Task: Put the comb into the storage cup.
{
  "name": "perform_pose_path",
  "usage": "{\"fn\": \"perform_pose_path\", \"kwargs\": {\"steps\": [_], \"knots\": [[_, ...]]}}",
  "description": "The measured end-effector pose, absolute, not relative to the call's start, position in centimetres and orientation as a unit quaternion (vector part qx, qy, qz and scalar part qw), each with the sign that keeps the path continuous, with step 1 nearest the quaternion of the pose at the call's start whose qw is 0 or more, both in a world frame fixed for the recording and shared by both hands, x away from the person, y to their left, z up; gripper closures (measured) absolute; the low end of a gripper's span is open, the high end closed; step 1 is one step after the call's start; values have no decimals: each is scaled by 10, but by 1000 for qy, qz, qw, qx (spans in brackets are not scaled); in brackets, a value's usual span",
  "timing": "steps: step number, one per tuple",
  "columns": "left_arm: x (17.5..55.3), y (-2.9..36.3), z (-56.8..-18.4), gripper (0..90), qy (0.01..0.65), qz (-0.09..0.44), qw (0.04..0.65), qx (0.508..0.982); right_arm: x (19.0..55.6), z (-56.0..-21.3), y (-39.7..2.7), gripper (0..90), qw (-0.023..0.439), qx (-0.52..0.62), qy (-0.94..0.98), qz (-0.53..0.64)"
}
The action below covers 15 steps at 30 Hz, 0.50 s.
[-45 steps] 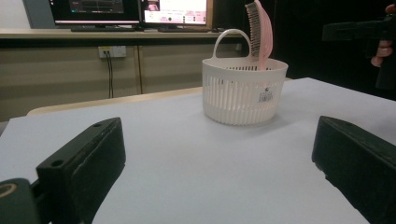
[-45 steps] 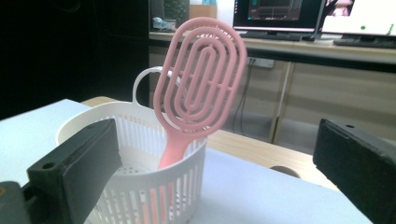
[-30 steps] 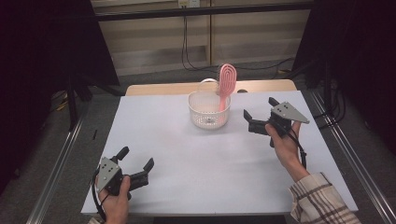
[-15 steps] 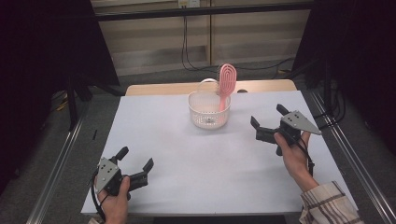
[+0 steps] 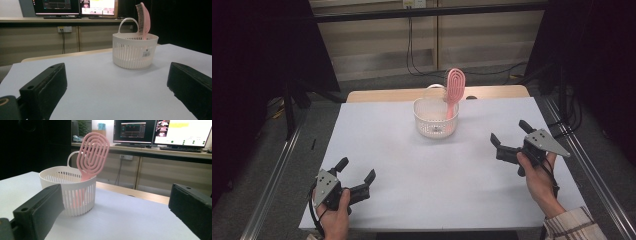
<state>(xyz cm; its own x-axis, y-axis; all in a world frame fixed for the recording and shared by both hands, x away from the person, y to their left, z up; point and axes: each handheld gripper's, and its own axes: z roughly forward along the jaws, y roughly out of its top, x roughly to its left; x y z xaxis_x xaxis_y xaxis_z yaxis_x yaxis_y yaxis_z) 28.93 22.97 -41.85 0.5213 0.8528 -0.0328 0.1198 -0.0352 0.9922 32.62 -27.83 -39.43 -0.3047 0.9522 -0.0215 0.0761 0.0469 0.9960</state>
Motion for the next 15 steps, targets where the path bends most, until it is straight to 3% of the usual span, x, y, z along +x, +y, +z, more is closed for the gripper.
{"fn": "perform_pose_path", "kwargs": {"steps": [15], "knots": [[289, 229, -418, 27, 373, 313, 586, 647, 300, -398, -291, 0, 417, 433, 592, 537]]}}
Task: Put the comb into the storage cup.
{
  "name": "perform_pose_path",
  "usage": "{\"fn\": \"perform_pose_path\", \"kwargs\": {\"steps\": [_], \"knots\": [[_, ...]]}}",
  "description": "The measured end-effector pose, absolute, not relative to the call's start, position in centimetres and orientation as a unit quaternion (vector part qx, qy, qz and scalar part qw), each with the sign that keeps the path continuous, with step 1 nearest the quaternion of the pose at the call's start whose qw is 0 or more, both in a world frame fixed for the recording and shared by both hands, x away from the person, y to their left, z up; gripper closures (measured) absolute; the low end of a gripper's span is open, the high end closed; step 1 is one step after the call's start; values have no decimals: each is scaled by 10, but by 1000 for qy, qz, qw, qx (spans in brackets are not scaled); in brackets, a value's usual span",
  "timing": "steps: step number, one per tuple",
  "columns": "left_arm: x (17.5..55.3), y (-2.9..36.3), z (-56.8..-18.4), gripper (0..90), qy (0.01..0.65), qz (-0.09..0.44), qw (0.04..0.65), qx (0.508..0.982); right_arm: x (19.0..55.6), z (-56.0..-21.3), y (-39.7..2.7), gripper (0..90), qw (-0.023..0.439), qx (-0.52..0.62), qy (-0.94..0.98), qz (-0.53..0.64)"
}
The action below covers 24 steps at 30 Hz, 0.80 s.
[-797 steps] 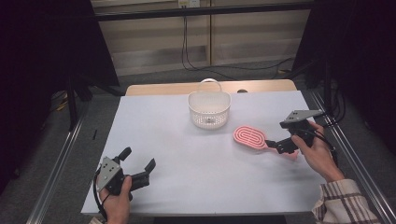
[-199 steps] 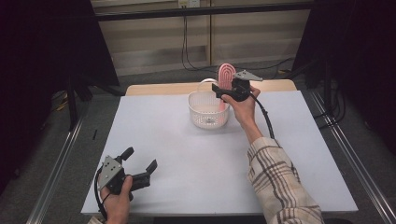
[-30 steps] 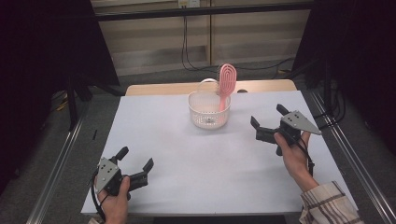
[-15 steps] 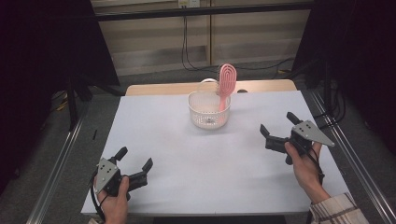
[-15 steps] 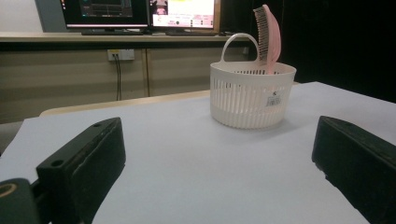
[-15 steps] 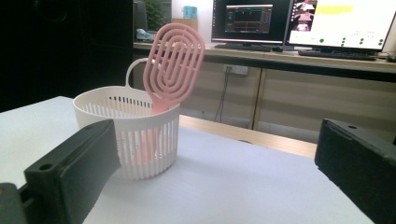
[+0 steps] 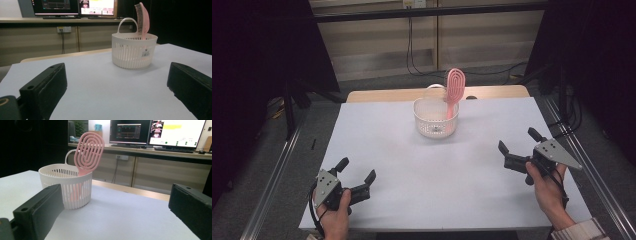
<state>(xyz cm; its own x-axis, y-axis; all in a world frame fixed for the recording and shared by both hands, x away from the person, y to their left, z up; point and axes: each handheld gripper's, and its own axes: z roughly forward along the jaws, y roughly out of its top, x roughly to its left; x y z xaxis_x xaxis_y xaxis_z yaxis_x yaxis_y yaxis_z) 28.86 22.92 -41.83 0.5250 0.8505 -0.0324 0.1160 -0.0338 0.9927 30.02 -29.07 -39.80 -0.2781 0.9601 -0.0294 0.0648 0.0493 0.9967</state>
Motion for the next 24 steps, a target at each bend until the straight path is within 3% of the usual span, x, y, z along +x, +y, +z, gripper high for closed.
{"fn": "perform_pose_path", "kwargs": {"steps": [24], "knots": [[284, 230, -415, 29, 371, 318, 594, 639, 261, -410, -320, 0, 435, 447, 581, 524]]}}
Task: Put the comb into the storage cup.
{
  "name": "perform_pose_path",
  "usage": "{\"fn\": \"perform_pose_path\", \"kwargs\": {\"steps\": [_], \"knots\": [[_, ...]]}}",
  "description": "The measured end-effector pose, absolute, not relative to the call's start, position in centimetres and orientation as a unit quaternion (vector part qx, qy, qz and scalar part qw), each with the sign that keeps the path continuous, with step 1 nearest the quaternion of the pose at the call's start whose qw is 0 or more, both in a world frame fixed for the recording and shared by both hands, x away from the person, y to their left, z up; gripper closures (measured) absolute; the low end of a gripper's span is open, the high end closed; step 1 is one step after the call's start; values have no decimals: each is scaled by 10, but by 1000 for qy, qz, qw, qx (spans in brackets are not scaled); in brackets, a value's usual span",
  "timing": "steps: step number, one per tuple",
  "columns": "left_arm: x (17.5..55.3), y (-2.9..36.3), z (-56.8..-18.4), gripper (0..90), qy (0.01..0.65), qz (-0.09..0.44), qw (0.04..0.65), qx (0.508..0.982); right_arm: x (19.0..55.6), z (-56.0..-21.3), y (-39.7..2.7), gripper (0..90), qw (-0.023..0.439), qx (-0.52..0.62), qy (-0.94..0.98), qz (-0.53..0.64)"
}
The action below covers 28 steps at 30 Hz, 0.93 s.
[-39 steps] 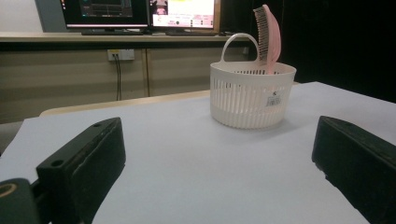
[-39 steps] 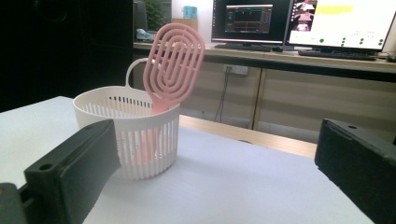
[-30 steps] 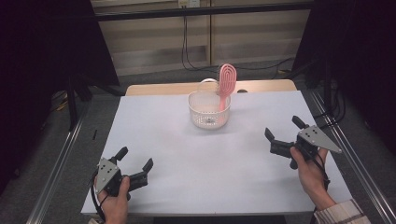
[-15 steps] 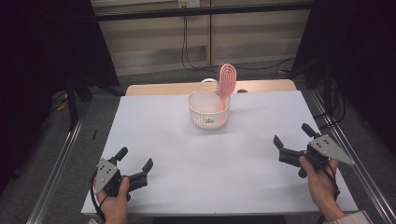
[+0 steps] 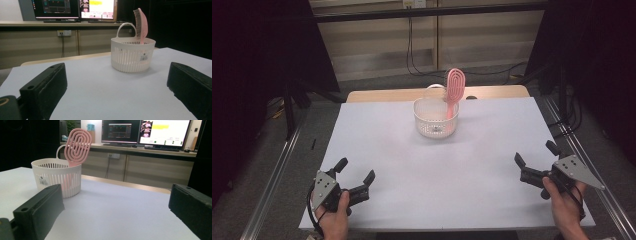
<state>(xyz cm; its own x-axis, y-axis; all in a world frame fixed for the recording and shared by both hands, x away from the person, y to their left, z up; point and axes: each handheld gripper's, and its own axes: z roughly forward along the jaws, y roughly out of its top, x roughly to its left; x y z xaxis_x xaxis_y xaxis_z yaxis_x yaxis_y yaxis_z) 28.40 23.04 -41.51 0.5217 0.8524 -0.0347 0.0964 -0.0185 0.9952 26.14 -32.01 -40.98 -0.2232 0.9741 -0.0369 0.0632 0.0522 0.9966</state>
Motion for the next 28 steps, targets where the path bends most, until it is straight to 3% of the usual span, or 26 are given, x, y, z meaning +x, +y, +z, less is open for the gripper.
{"fn": "perform_pose_path", "kwargs": {"steps": [15, 28], "knots": [[281, 237, -418, 28, 389, 321, 583, 637, 241, -420, -336, 0, 438, 455, 582, 513], [281, 239, -416, 28, 388, 318, 585, 638, 244, -425, -338, 0, 433, 459, 577, 519]]}}
